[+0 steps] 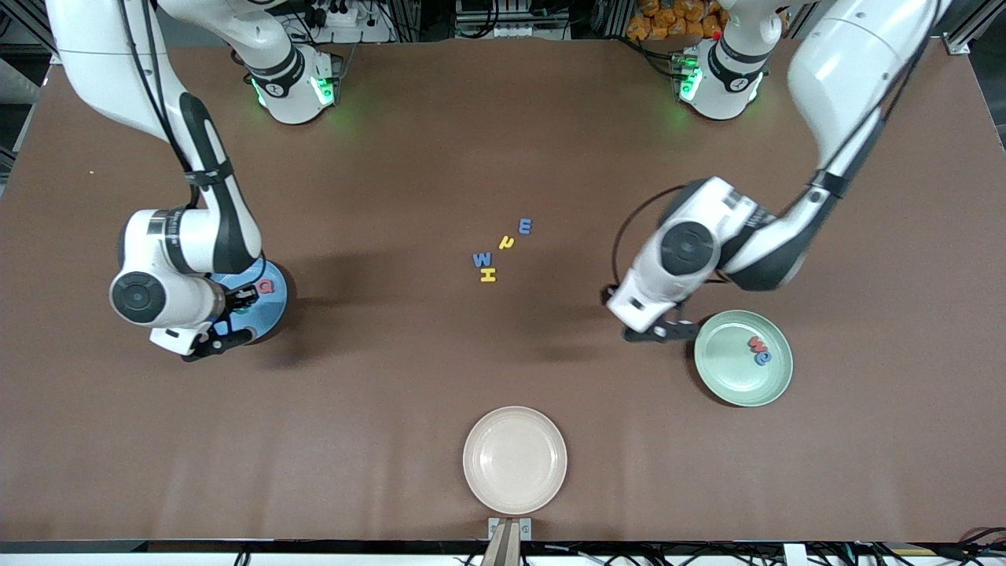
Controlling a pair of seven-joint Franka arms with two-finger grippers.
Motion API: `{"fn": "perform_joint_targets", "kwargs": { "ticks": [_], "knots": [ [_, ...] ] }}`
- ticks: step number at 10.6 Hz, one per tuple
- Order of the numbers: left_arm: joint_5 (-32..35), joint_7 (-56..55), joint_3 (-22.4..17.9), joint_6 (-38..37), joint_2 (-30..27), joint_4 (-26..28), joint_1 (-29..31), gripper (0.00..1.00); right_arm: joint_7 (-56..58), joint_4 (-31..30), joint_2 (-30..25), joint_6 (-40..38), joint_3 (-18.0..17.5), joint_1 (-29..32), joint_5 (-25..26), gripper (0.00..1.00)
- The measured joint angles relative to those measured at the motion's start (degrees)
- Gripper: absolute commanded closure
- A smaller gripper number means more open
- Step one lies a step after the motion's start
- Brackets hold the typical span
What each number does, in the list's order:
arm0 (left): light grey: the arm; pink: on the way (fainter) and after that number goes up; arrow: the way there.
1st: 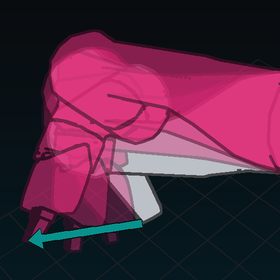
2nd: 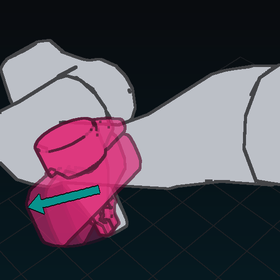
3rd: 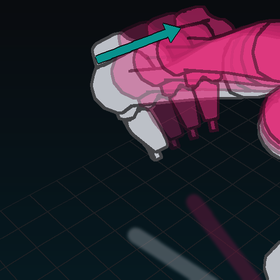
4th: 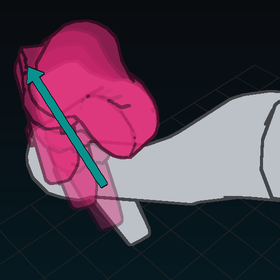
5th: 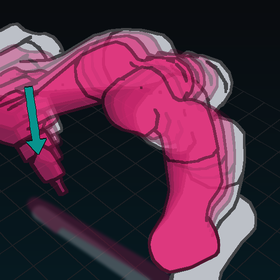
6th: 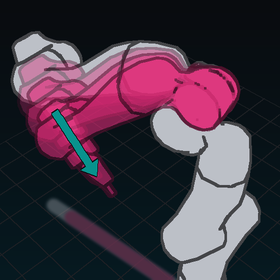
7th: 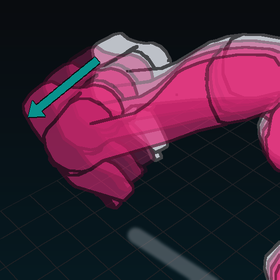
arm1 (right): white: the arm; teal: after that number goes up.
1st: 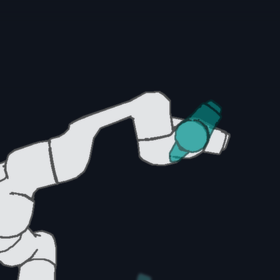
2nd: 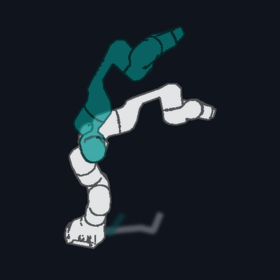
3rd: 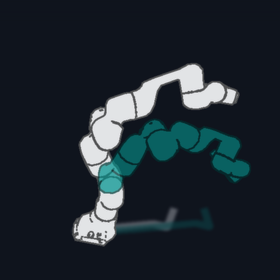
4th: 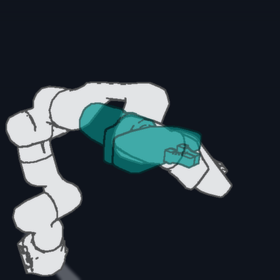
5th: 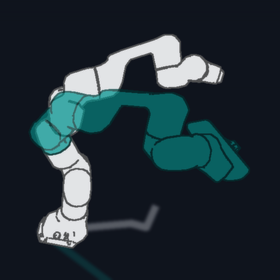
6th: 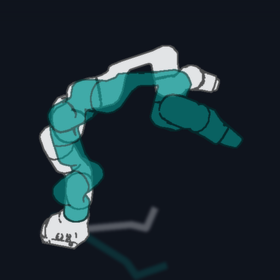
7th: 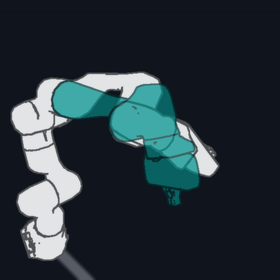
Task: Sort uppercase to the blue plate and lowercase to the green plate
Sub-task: 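Release the m on the green plate while the right gripper releases R, then grasp the blue E with the left gripper while the right gripper returns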
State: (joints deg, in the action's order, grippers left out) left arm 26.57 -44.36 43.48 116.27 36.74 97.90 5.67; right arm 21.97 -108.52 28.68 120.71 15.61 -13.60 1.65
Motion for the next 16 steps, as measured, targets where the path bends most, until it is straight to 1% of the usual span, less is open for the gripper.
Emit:
{"fn": "perform_joint_targets", "kwargs": {
  "ticks": [2, 3, 4, 5, 7, 8, 10, 12, 15, 16],
  "knots": [
    [0.02, 0.93, 0.22, -0.09, 0.23, 0.14, -8.22, 0.0, 3.99, -0.58, 0.68, 0.23, 0.08, 1.98, -0.1, 0.28],
    [0.03, 3.19, 0.11, -0.15, 0.27, 0.14, -11.07, 0.0, 4.44, -0.62, 1.05, 0.3, 0.09, 2.05, -0.13, 0.25],
    [0.03, 6.04, 0.06, -0.14, 0.3, 0.13, -12.67, 0.0, 4.47, -0.62, 1.32, 0.36, -0.02, 1.97, -0.14, 0.16],
    [0.03, 8.6, 0.02, 0.1, 0.42, 0.12, -13.37, 0.0, 4.47, -0.62, 1.45, 0.36, -0.1, 1.9, -0.14, 0.15],
    [0.03, 10.3, 0.02, 0.55, 0.92, 0.13, -14.58, 0.0, 4.47, -0.56, 1.48, 0.35, -0.2, 1.85, -1.08, 0.14],
    [0.03, 10.45, 0.0, 0.56, 1.48, 0.18, -15.09, 0.0, 4.4, -0.32, 1.49, 0.02, -0.39, 1.82, -3.11, 0.14],
    [0.03, 10.63, -0.04, 2.3, 2.74, 1.17, -15.51, 0.0, 2.1, 1.53, 1.47, -3.68, -1.62, 1.66, -8.64, 0.15],
    [0.03, 10.65, -0.12, 5.5, 3.24, 3.77, -15.52, 0.0, -5.74, 3.87, 1.29, -6.38, -4.56, 1.56, -10.83, 0.15],
    [0.03, 10.08, -0.12, 8.5, 3.37, 5.81, -15.68, 0.0, -20.24, 5.16, -0.14, -6.57, -10.49, 1.18, -11.18, 0.15],
    [0.03, 8.63, -0.12, 9.57, 3.44, 6.5, -15.89, 0.0, -23.76, 5.36, -0.9, -6.55, -11.72, 1.05, -11.18, 0.15]
  ]
}}
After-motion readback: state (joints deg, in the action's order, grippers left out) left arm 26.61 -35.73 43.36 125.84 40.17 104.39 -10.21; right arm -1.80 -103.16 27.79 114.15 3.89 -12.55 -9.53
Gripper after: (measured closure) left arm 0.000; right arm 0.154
